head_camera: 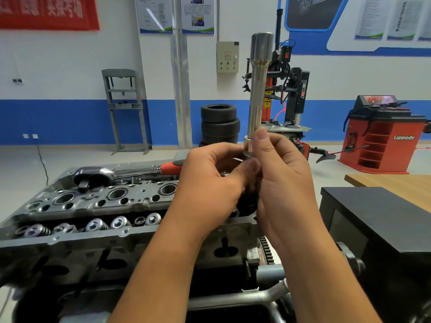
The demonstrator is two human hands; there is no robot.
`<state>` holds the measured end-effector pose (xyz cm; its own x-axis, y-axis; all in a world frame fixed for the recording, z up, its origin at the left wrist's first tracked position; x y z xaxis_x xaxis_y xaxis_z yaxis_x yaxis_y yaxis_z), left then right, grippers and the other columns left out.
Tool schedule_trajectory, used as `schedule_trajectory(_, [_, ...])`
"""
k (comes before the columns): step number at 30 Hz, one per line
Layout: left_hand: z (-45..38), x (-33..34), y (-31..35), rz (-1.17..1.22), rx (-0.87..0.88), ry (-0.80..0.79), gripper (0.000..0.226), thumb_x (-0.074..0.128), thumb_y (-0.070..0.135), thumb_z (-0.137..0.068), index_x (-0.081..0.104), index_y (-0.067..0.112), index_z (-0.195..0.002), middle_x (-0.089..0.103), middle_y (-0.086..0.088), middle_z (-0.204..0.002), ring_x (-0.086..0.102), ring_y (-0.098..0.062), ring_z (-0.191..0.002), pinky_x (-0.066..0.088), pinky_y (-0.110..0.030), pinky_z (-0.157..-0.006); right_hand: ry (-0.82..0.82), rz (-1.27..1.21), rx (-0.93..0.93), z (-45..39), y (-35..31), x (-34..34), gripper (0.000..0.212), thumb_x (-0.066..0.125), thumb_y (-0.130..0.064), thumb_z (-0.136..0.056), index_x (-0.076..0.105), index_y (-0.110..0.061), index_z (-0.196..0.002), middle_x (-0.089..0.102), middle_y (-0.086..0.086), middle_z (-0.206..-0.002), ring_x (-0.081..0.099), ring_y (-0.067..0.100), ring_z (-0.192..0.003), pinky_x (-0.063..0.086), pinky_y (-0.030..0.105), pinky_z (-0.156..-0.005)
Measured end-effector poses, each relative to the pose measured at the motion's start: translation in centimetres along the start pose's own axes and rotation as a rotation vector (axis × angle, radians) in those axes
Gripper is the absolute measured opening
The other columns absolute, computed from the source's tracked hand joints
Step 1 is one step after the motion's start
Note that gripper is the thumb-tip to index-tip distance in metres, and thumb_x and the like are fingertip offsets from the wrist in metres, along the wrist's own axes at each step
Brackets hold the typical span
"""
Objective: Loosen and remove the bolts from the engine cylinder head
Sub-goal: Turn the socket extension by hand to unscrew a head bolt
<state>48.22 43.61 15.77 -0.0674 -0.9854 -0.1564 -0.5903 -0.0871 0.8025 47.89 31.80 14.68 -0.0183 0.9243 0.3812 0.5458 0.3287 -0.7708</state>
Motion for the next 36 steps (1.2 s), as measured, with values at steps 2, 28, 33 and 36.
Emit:
schedule_trajectory(2, [0.0, -0.2, -0.1, -0.026, 0.005, 0.025, 0.016, 0.081, 0.022, -0.089, 0.079, 0.024, -0.104, 0.081, 0.008, -0.091, 0.077, -0.008, -0.085, 0.064, -0.027, -0.073, 0.003, 0.023, -0.01, 0.1, 0.0, 0.0, 0.039, 0.079, -0.058, -0.066, 0.068, -0.025, -0.083, 0.072, 0.011, -0.086, 0.075, 0.038, -0.089, 0.061, 0.053, -0.08])
schedule_trajectory(28, [0.2, 0.2, 0.2, -0.033, 0.008, -0.005, 0.014, 0.073, 0.017, -0.097, 0.078, 0.026, -0.107, 0.079, 0.008, -0.09, 0.07, -0.001, -0.067, 0.055, -0.019, -0.058, 0.02, 0.009, -0.004, 0.2, -0.1, -0.2, 0.036, 0.075, -0.049, -0.077, 0.071, -0.016, -0.092, 0.073, 0.013, -0.089, 0.074, 0.034, -0.087, 0.062, 0.047, -0.081])
schedule_trajectory(33, [0.3, -0.3, 0.1, -0.049, 0.017, 0.034, 0.016, 0.081, 0.017, -0.09, 0.079, 0.027, -0.103, 0.08, 0.009, -0.088, 0.075, -0.003, -0.076, 0.063, -0.026, -0.066, 0.004, 0.065, -0.029, 0.5, -0.3, 0.0, 0.031, 0.075, -0.049, -0.078, 0.068, -0.021, -0.087, 0.075, 0.012, -0.088, 0.075, 0.037, -0.085, 0.062, 0.052, -0.069])
schedule_trajectory(36, [0.4, 0.1, 0.3, 0.0, 0.007, -0.019, 0.022, 0.075, 0.013, -0.094, 0.079, 0.028, -0.11, 0.08, 0.009, -0.091, 0.068, 0.001, -0.062, 0.051, -0.013, -0.055, 0.007, 0.069, -0.015, 0.2, -0.2, 0.0, 0.033, 0.067, -0.05, -0.084, 0.071, -0.018, -0.09, 0.074, 0.013, -0.09, 0.075, 0.031, -0.083, 0.064, 0.047, -0.065])
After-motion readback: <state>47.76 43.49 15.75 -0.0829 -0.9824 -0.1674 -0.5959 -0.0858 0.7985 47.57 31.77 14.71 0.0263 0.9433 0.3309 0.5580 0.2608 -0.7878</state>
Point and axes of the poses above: each hand's wrist, its own z-axis away from the middle knuckle, its own x-axis out of the palm, y = z × x, the point moved 9 cm from there along -z, towards the middle knuckle
